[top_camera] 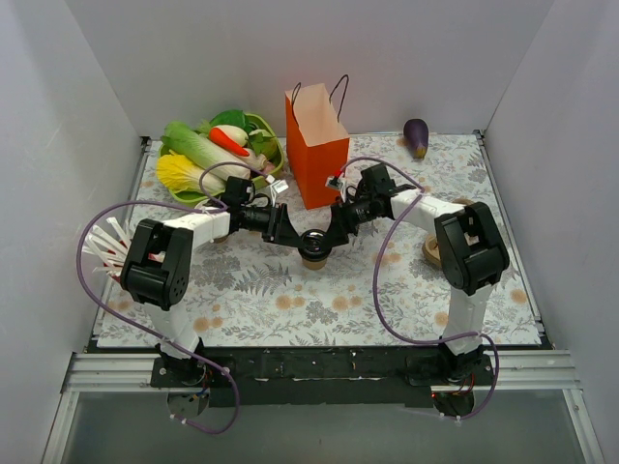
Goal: Pack the takeout coffee
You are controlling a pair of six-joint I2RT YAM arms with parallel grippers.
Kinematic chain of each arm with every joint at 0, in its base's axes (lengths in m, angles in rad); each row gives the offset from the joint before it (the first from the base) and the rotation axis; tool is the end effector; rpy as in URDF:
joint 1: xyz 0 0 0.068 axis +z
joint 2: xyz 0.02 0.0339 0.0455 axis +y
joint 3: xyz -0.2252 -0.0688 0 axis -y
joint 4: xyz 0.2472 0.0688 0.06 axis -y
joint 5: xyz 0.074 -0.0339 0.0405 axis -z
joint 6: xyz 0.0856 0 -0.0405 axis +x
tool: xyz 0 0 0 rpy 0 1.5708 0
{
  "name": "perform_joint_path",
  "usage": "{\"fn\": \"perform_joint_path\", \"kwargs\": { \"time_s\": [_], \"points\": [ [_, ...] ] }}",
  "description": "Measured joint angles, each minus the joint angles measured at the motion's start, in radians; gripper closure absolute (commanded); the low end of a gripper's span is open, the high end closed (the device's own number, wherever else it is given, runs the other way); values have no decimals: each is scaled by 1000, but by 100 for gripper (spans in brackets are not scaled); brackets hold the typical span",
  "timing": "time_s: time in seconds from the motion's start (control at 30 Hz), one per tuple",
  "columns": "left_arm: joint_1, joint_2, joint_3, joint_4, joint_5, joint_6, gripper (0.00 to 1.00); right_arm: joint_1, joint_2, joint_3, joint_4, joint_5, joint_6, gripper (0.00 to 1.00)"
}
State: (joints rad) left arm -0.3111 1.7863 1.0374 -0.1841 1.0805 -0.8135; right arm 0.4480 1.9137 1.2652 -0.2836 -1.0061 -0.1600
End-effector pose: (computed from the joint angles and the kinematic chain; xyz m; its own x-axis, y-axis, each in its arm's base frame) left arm 0.3178 -0.1815 0.1173 -0.9936 -0.0400 0.1060 -0.1133 0.3762 -0.9196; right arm 0.3296 0.2386 0.1279 -0.6052 -0.3854 -0.6966 -0.7922 0.2054 0.5746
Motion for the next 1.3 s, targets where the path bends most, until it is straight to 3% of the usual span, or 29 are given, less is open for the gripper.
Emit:
{"fn": "perform_joint_path", "kwargs": {
  "time_s": [0.17, 0.37, 0.73, 0.97, 1.3],
  "points": [
    [1, 11, 8, -15, 27, 10, 58, -32, 48, 2, 23, -100, 16, 24],
    [-5, 13, 17, -47, 27, 14, 59, -73, 99, -3, 72, -195, 93, 13],
    [-9, 21, 29, -104, -22, 34, 58, -132, 99, -58, 413, -231, 473, 12],
    [-9, 21, 43, -116, -42, 31, 58, -127, 99, -57, 393, -184, 472, 20],
    [-9, 21, 43, -116, -41, 23, 55, -127, 93, -57, 335, -157, 429, 22]
  ]
}}
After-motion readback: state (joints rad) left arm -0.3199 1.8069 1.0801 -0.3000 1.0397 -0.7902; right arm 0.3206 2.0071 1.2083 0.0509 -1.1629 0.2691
